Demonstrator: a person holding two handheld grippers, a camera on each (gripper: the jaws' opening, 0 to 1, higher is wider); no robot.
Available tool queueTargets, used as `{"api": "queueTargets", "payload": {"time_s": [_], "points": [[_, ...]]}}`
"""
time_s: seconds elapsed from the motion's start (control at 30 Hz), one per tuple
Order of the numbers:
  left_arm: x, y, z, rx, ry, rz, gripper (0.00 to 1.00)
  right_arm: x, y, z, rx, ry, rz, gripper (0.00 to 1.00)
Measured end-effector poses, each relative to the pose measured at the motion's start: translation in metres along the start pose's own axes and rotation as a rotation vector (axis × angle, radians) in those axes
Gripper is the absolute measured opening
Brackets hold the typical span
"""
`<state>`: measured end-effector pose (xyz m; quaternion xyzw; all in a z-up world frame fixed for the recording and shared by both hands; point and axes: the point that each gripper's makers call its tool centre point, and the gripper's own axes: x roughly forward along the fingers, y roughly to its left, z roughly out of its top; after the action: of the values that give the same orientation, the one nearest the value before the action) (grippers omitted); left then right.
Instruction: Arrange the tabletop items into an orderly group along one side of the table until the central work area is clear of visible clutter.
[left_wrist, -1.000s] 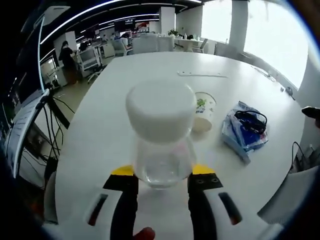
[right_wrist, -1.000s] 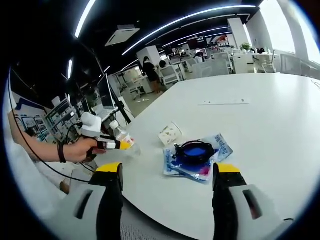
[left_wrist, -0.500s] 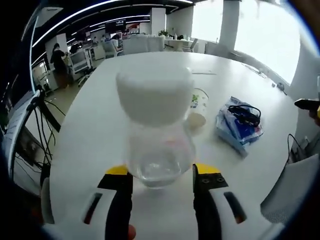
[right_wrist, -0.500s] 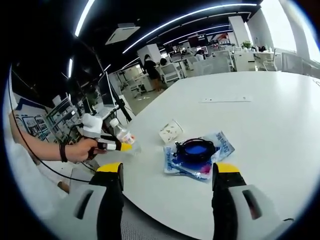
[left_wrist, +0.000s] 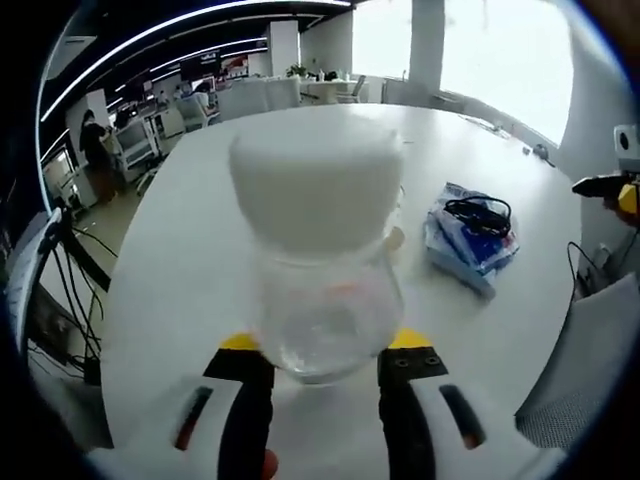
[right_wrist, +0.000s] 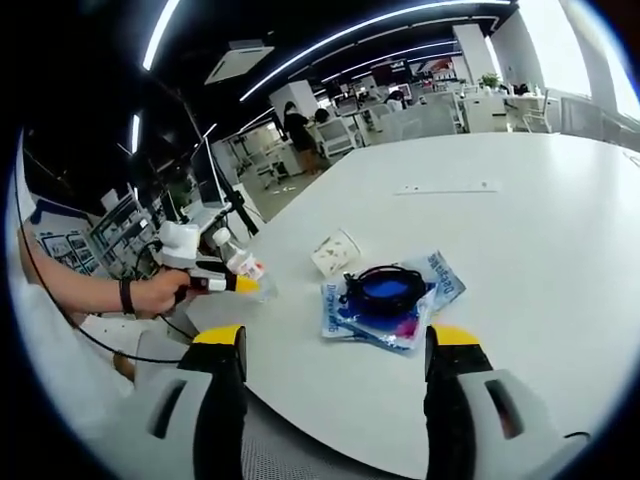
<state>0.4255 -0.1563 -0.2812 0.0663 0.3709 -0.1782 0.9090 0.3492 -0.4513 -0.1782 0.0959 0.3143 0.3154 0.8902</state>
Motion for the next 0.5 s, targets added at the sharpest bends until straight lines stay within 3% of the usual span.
{"api": "queueTargets", "payload": {"time_s": [0.2, 0.5], "points": [[0.001, 0.001, 0.002, 0.0, -0.012, 0.013, 0.39, 0.005, -0.001, 0.002, 0.001, 0.008, 0.001, 0.72], [0.009, 0.018, 0.012, -0.051, -0.014, 0.074, 0.39, 0.012, -0.005, 0.011, -0.003, 0.013, -0.002, 0.72]]}}
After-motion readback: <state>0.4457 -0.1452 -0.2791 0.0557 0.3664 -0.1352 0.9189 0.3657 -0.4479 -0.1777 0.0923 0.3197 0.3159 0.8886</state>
